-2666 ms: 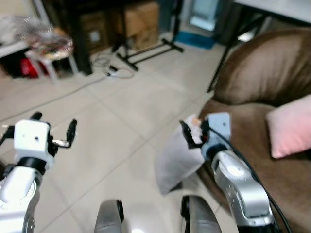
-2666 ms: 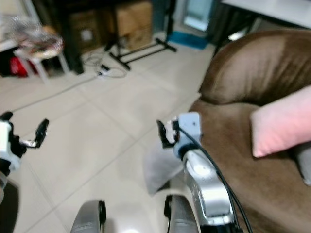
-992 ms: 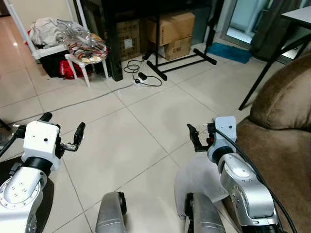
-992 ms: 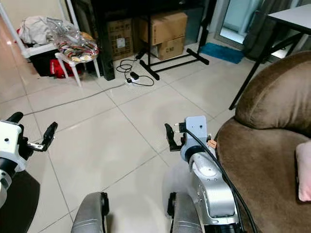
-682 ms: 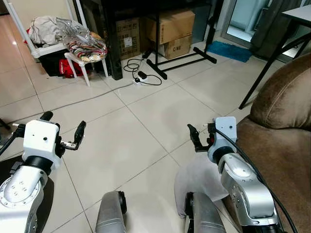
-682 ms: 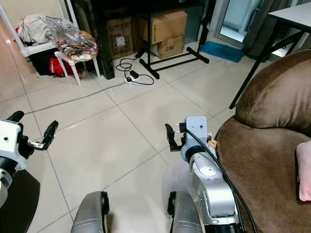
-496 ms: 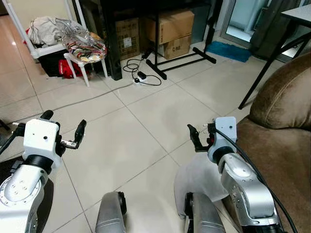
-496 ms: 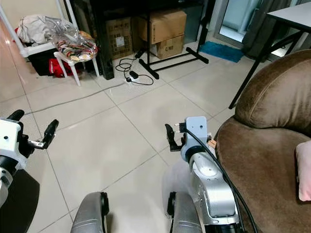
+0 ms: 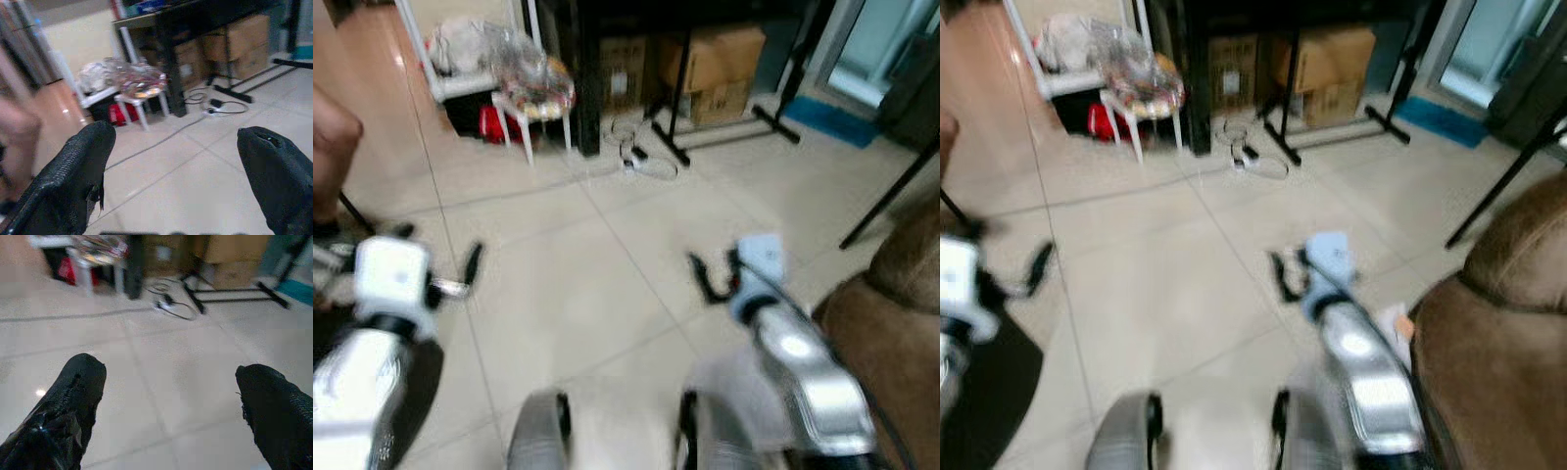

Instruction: Move the pillow to the sofa from floor

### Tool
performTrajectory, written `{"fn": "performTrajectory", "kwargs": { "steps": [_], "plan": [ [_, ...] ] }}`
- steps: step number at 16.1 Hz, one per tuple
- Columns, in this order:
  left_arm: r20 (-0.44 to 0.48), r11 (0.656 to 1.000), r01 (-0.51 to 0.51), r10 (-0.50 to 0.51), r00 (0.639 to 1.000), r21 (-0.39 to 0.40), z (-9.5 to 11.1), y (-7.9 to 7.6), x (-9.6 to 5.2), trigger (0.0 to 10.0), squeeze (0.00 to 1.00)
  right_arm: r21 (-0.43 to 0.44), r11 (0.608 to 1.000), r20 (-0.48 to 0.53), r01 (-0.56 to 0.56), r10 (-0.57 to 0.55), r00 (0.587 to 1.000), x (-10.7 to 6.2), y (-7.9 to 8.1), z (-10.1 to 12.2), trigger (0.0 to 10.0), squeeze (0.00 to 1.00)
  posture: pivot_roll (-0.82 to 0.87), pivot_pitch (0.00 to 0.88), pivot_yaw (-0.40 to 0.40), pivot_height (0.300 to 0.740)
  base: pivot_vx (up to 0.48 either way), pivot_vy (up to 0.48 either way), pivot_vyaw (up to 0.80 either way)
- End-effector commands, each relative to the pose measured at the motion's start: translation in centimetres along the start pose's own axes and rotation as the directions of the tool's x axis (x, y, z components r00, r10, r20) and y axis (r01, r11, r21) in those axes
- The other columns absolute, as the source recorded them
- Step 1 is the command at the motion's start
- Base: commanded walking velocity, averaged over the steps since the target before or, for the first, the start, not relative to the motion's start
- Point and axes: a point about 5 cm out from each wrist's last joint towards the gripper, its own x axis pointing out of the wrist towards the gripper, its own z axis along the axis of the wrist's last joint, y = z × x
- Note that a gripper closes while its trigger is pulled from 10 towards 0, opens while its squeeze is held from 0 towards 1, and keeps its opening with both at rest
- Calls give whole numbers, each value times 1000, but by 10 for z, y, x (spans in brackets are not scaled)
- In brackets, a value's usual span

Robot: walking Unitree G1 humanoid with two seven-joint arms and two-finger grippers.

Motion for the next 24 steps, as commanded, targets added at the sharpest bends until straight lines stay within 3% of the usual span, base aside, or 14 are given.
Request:
{"fn": "performTrajectory", "kwargs": {
  "steps": [1,5,8,10,15,17,18,21,23,24],
  "plan": [
    [-6,999,-29,30,1000,32,1,7,-1,10000,0,6,1000,2,-10,10,1000,1,4,3,10000,0,18,0,-3,580,0,0,0],
    [-13,999,-4,5,1000,42,0,4,-1,10000,0,50,998,-20,37,-36,999,1,-2,-2,10000,0,18,0,-3,570,0,0,0],
    [-35,997,64,-63,997,39,-2,0,1,10000,0,23,997,-84,72,-70,994,4,-6,-10,10000,0,19,0,-1,545,0,0,0],
    [-60,985,157,-153,986,71,-5,-3,4,10000,0,32,992,-167,120,-113,980,11,-13,-19,10000,0,26,0,2,521,0,0,0],
    [-70,972,220,-214,974,82,-4,-5,6,10000,0,32,982,-253,188,-174,952,34,-25,-37,10000,0,33,0,12,481,0,0,0],
    [-79,959,267,-260,962,93,-4,-7,8,10000,0,89,962,-279,258,-225,934,44,-35,-44,10000,0,58,0,7,476,0,0,0],
    [-93,942,324,-316,944,83,-4,-10,10,10000,0,75,931,-322,356,-316,892,49,-51,-52,10000,1000,68,0,7,476,0,0,0],
    [-110,901,427,-418,902,74,-5,-15,10,10000,0,36,900,-365,435,-393,844,55,-70,-62,10000,1000,68,0,17,476,0,0,0],
    [-102,890,450,-442,891,73,-3,-18,14,10000,0,-17,864,-395,504,-469,790,54,-88,-70,10000,1000,74,0,21,476,0,0,0],
    [-101,888,454,-446,889,72,-3,-19,14,10000,0,-23,858,-400,513,-478,782,53,-91,-72,10000,1000,74,0,21,476,0,0,0]
  ]
}}
